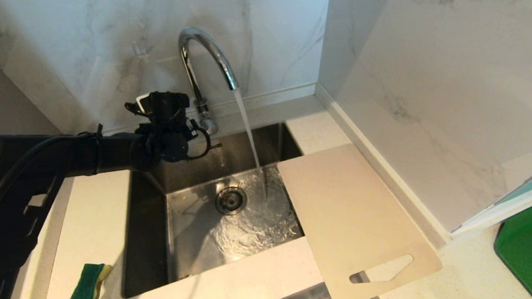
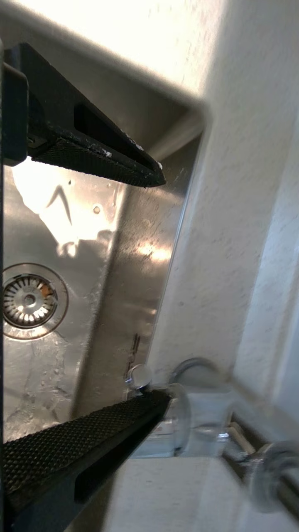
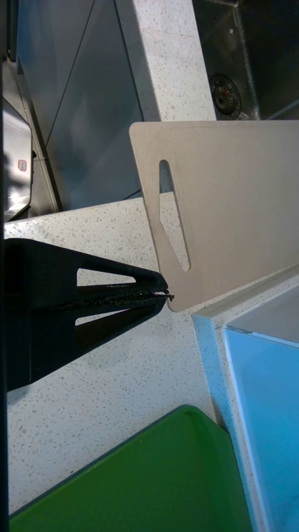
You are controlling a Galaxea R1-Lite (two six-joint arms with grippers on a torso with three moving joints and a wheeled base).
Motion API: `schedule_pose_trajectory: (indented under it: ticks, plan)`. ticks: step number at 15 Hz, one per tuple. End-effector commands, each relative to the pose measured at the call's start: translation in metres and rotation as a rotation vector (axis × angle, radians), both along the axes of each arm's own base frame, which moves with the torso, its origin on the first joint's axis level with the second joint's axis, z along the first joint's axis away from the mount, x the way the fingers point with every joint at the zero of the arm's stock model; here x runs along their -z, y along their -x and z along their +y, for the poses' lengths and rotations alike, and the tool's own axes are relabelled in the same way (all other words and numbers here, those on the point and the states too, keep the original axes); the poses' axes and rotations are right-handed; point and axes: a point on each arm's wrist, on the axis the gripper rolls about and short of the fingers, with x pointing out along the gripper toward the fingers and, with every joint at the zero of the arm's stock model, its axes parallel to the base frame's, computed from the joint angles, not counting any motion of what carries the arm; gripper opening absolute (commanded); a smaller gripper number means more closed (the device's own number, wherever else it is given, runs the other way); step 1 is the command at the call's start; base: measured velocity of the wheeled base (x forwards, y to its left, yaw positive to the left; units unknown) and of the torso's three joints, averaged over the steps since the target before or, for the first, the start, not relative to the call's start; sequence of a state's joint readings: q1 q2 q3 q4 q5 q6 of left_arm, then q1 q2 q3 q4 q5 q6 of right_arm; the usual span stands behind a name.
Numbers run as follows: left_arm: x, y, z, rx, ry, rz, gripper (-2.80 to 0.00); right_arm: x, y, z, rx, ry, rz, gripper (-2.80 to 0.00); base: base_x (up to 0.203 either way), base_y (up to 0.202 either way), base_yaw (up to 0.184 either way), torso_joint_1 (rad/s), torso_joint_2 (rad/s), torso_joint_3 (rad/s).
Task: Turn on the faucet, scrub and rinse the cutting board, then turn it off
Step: Turn on the tap, then pick up the cleaning cloth
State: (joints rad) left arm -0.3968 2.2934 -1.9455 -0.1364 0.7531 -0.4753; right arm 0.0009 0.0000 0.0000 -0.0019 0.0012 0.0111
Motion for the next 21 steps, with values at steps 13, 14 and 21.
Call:
schedule_pose_trajectory:
  ticks: [13,14,21]
  plan:
    - [-0.162,0.154,0.046,0.228,0.092,-0.140,0.00,0.000,0.000,0.000,0.000,-0.001,-0.001,-2.80,0.000,0.000,0.000,0.000,0.00,0.000]
    - [-0.169,0.175,0.054,0.293,0.093,-0.115,0.00,0.000,0.000,0.000,0.000,-0.001,-0.001,-2.80,0.000,0.000,0.000,0.000,0.00,0.000]
    - [-0.118,0.251,0.091,0.401,-0.009,0.194,-2.80,0.000,0.000,0.000,0.000,-0.001,0.000,-2.80,0.000,0.000,0.000,0.000,0.00,0.000]
